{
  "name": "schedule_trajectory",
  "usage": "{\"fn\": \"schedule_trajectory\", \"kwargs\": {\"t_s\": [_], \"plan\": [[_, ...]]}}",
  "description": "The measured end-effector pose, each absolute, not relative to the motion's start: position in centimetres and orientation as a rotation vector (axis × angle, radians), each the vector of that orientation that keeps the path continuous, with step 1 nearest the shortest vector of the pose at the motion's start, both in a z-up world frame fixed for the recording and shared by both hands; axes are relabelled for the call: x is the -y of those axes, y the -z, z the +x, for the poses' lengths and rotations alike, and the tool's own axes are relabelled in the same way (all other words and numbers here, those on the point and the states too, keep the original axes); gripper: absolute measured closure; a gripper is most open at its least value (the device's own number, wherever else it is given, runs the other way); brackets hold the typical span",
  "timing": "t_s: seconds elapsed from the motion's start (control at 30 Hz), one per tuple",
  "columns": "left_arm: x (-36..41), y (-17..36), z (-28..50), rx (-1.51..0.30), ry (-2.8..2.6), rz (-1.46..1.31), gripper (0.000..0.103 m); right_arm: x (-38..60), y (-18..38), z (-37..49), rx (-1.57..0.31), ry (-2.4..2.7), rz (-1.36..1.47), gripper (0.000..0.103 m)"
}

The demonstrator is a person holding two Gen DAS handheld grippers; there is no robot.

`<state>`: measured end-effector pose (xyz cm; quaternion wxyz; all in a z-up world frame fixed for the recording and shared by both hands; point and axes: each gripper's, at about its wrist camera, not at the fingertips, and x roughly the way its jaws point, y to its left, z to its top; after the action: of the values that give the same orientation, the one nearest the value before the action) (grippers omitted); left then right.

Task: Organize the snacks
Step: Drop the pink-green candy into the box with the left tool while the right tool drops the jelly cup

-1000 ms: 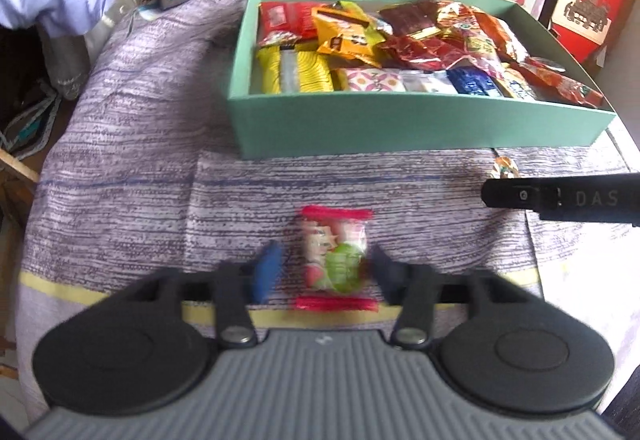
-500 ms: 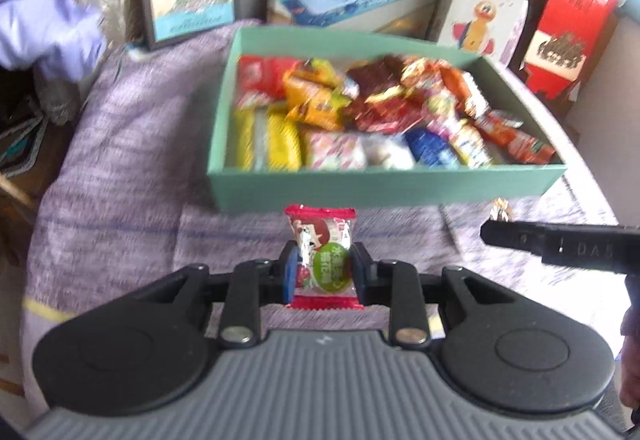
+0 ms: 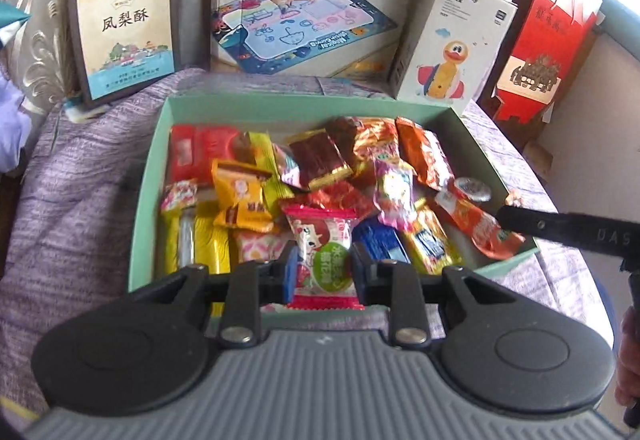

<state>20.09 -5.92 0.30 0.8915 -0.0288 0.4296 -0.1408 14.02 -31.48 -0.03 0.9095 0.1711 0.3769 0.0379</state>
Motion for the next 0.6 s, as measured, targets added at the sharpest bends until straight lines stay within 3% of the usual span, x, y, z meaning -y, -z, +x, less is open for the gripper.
{"fn": "schedule_trajectory", "kwargs": {"t_s": [0.3,0.37,0.4,0.43,0.47,0.5,0.53,0.6], "plan": [[6.4,1.4,22.6,-0.931,0.275,-0.079,0.076,32.9,0.9,18.9,-0.787,-0.043,0.347,0.060],[6.6,1.6,22.8,-0.932,0.269,-0.077,0.072,32.7,1.2,19.5,-0.782,-0.045,0.344,0.056],[6.7,1.7,22.9,-0.929,0.258,-0.073,0.058,32.7,1.3,19.9,-0.781,-0.036,0.345,0.054],[6.8,1.8,23.0,-0.927,0.246,-0.067,0.036,32.6,1.4,20.1,-0.781,-0.031,0.346,0.043],[6.8,1.8,23.0,-0.920,0.229,-0.059,0.026,32.6,1.5,20.2,-0.779,-0.025,0.347,0.026],[6.8,1.8,22.9,-0.911,0.213,-0.050,0.013,32.5,1.6,20.2,-0.775,-0.018,0.349,0.018],[6.8,1.8,22.8,-0.908,0.202,-0.045,0.006,32.5,1.7,20.1,-0.769,-0.019,0.350,0.009],[6.6,1.9,22.8,-0.913,0.193,-0.049,0.002,32.3,1.8,19.8,-0.770,-0.022,0.344,0.006]]}}
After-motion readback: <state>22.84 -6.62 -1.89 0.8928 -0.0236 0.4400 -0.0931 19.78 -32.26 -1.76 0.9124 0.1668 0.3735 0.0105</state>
